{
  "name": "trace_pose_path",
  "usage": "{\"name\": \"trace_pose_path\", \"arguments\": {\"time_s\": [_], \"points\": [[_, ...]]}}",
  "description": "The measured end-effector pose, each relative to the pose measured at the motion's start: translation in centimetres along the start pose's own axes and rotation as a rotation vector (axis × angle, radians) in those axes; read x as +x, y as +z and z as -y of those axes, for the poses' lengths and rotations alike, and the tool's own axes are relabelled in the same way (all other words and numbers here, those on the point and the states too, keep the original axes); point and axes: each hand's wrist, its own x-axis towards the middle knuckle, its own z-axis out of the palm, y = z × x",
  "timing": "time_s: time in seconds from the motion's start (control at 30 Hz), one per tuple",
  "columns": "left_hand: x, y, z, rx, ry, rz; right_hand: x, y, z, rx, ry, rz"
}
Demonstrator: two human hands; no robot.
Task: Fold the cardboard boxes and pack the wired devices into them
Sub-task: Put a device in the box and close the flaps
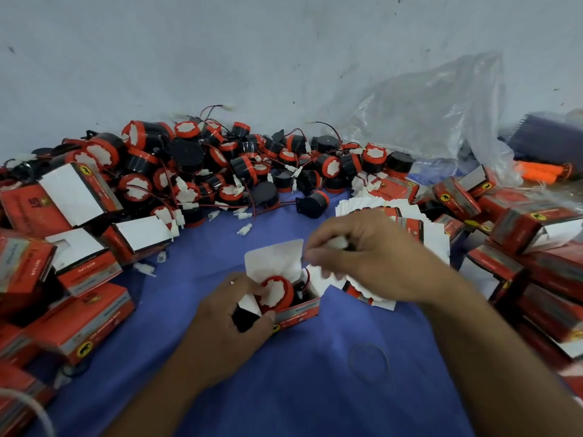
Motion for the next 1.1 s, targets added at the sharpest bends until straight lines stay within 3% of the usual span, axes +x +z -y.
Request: {"name": "trace_pose_path", "arguments": {"time_s": [0.17, 0.2, 0.3, 0.43, 0.7, 0.83, 0.93, 1.1], "points": [[0.1, -0.1, -0.3, 0.014, 0.040, 0.032, 1.3, 5.8, -1.7, -0.619, -0.071, 0.211], [0.2, -0.2, -0.4, 0.007, 0.037, 0.030, 1.4, 6.0, -1.7, -0.646, -0.073, 0.228], [0.2, -0.3, -0.4, 0.010, 0.027, 0.017, 1.1, 4.8, -1.4, -0.477, -0.052, 0.264], [0.2, -0.3, -0.5, 0.057, 0.019, 0.014, 0.8, 3.1, -2.1, -0.353, 0.037, 0.113], [0.0, 0.1, -0.5, 0.090, 0.097, 0.024, 1.1, 5.4, -2.0, -0.577, -0.084, 0.176], [0.2, 0.1, -0.4, 0.116, 0.063, -0.007, 0.9, 4.8, -1.8, -0.423, -0.019, 0.269], [0.1, 0.0, -0.4, 0.100, 0.068, -0.032, 0.9, 3.6, -1.9, -0.322, 0.026, 0.157], [0.1, 0.0, -0.6, 0.079, 0.075, -0.028, 1.1, 4.3, -1.9, -0.650, 0.037, 0.110]]}}
